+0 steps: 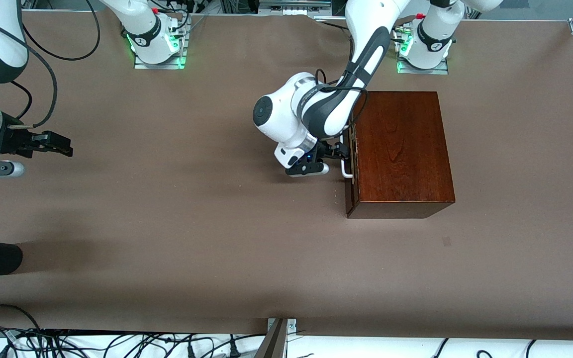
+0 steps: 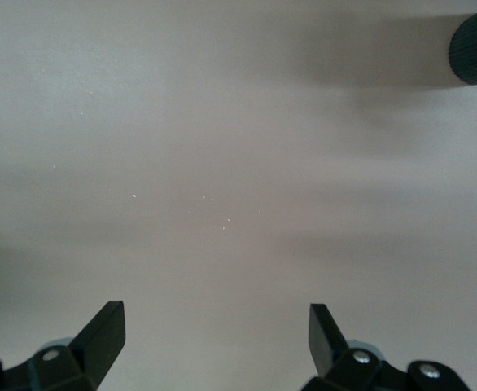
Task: Open drawer, take yellow block, close drawer
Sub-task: 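Grasp the white drawer handle with the left gripper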
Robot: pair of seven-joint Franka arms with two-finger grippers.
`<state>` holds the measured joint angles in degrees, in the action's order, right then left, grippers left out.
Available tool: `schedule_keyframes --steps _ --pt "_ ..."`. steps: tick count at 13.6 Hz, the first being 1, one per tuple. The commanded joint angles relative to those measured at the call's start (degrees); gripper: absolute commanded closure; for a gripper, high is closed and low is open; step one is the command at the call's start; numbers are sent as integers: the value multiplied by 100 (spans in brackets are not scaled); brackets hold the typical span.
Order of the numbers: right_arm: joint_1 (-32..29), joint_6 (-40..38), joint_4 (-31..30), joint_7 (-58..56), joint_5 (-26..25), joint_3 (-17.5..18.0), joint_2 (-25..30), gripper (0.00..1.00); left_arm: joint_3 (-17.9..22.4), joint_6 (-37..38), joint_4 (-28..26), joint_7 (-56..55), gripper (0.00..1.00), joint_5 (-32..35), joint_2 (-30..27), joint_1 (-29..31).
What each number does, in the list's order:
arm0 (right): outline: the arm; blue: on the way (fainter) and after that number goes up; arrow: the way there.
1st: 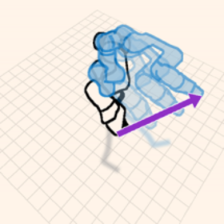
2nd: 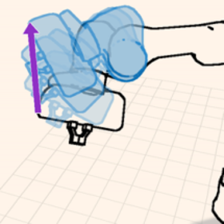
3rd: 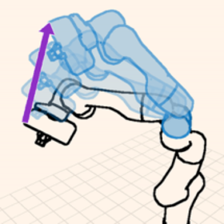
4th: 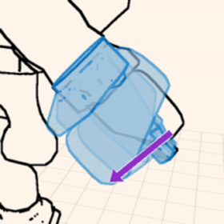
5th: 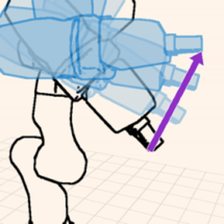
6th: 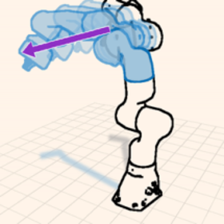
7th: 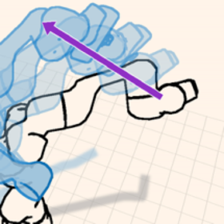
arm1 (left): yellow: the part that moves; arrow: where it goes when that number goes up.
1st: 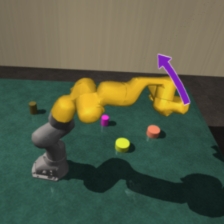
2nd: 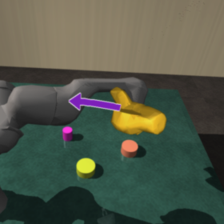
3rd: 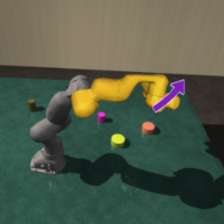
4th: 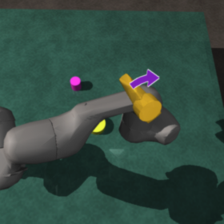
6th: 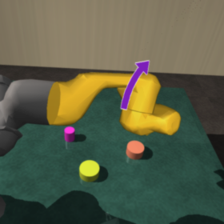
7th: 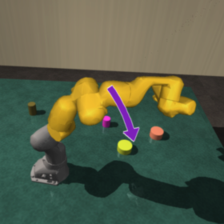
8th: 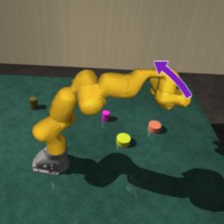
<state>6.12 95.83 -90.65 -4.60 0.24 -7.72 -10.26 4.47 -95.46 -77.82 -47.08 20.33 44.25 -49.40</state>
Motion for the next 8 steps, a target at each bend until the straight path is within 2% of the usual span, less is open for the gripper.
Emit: schedule_keyframes --steps 1,5,8 --pt "12 -3 56 47 -68 8 -38 0 -25 -43 -58 59 0 138 -39 9" --pt "21 -3 56 55 -68 8 -38 0 -138 -69 12 24 0 -124 -39 1" --pt "21 -3 74 64 -7 16 -20 0 -174 -779 48 -55 0 -652 -22 1"
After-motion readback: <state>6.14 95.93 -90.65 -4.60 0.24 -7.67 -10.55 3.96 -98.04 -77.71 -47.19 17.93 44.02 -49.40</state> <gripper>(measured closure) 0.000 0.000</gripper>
